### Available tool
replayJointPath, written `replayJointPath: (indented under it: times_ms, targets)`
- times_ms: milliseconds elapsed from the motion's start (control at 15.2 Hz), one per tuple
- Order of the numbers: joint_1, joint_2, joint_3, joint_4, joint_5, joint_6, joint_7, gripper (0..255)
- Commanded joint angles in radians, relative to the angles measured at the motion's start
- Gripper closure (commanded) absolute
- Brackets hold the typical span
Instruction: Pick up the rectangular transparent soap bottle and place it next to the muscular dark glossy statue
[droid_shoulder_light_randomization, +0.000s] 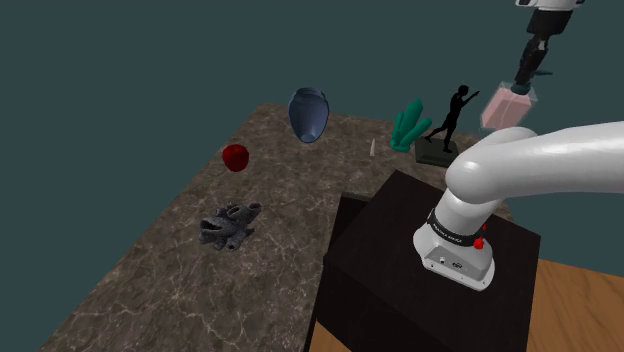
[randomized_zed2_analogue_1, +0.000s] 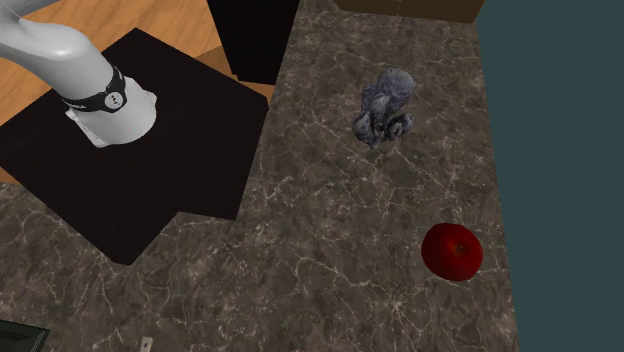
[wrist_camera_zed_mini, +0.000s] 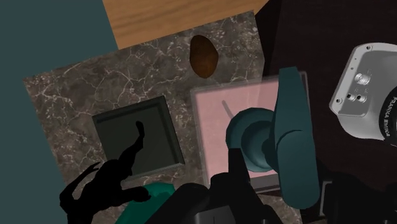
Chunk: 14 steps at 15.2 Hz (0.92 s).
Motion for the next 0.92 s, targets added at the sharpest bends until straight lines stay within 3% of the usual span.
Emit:
replayJointPath:
  times_ms: [0, 858]
  targets:
    - [-0.005, -0.010, -0.010, -0.032, -0.010, 0.022, 0.006, 255]
    - [-0.026, -0.043, -0.096, -0.193, -0.085, 0.161, 0.035, 255]
